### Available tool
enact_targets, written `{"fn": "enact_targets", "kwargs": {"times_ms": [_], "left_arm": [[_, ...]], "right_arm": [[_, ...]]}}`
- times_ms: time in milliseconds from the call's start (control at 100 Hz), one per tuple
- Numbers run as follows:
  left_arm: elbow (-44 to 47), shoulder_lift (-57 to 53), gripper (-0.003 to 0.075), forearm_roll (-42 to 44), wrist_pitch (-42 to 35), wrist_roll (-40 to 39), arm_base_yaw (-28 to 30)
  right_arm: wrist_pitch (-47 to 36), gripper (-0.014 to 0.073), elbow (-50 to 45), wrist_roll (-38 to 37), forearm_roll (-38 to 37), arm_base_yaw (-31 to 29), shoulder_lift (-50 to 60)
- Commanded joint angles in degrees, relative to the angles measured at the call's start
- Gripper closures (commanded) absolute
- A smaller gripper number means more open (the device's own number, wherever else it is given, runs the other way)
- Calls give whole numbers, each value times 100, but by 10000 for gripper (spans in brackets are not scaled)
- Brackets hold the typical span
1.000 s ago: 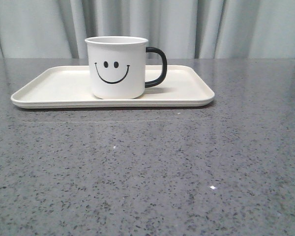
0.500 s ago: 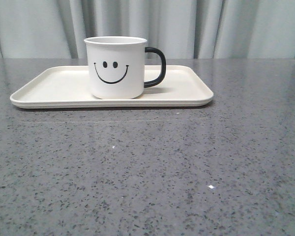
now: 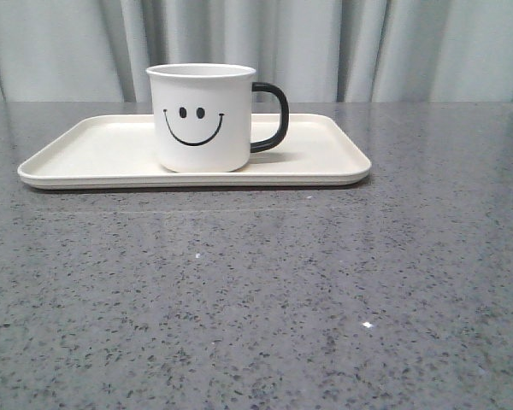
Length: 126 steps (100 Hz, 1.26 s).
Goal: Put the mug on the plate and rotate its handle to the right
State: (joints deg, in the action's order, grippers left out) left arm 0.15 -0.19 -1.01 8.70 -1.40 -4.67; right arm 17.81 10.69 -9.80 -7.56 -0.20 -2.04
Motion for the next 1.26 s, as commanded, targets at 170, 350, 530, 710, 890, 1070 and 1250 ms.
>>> {"fn": "enact_targets", "kwargs": {"times_ms": [170,350,530,710,890,1070,1250], "left_arm": [[39,-168,740,-8,-418,-58,-23],[39,-168,740,-8,-418,-58,-23],[39,-168,740,-8,-418,-58,-23],[39,-168,740,-8,-418,-58,-23],[39,-168,740,-8,-418,-58,-23],[39,-168,740,-8,-418,-58,-23],[39,-168,740,-8,-418,-58,-23]], "right_arm": [[-1019,659,-680,1143,791,-136,381],[-1749,659,-1189,1030,791,-126,381],[-1726,659,-1230,1031,756,-119,381],[-1715,659,-1230,1031,786,-119,381],[-1715,659,-1230,1031,786,-119,381],[-1715,659,-1230,1031,786,-119,381],[-1715,659,-1230,1031,786,-119,381]]}}
